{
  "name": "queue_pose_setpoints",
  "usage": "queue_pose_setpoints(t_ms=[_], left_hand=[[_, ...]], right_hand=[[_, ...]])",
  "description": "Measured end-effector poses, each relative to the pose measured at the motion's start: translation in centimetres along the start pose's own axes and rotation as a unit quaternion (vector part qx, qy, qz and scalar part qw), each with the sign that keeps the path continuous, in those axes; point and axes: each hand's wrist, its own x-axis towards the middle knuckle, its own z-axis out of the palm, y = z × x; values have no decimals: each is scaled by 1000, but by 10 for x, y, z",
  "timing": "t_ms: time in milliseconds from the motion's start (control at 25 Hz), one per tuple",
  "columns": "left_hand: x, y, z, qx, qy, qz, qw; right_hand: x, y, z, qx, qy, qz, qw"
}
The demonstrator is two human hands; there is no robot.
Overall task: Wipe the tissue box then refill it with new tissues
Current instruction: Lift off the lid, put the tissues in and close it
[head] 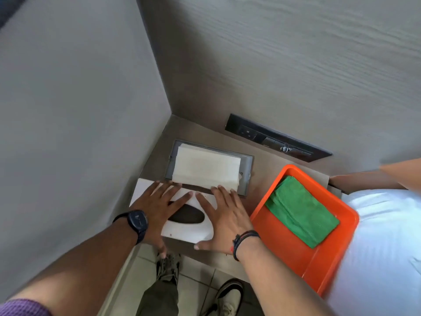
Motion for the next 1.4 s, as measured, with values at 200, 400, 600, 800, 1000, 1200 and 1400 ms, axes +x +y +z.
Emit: queue_pose_setpoints(t_ms=[200, 400, 600, 800, 1000, 1200, 1400], left_hand=[[0, 5, 17, 40, 30, -19, 999], [-12, -20, 7, 68, 13, -47, 997], [-20, -17, -21, 75, 0, -8, 997], [-22, -25, -83, 74, 63, 32, 995], [27, -32, -112, 108, 125, 27, 986], [68, -43, -80, 104, 126, 8, 986], [84, -48, -66, 99, 95, 18, 990]], right_hand=[[7, -11, 32, -66, -34, 9, 997], [9, -5, 30, -104, -42, 40, 993], [-8, -1, -1, -81, -31, 22, 996], [-34, 24, -64, -82, 21, 27, 996], [-13, 63, -85, -81, 41, 67, 994], [21, 82, -66, -81, 23, 68, 994], [36, 90, -48, -64, -1, 80, 995]])
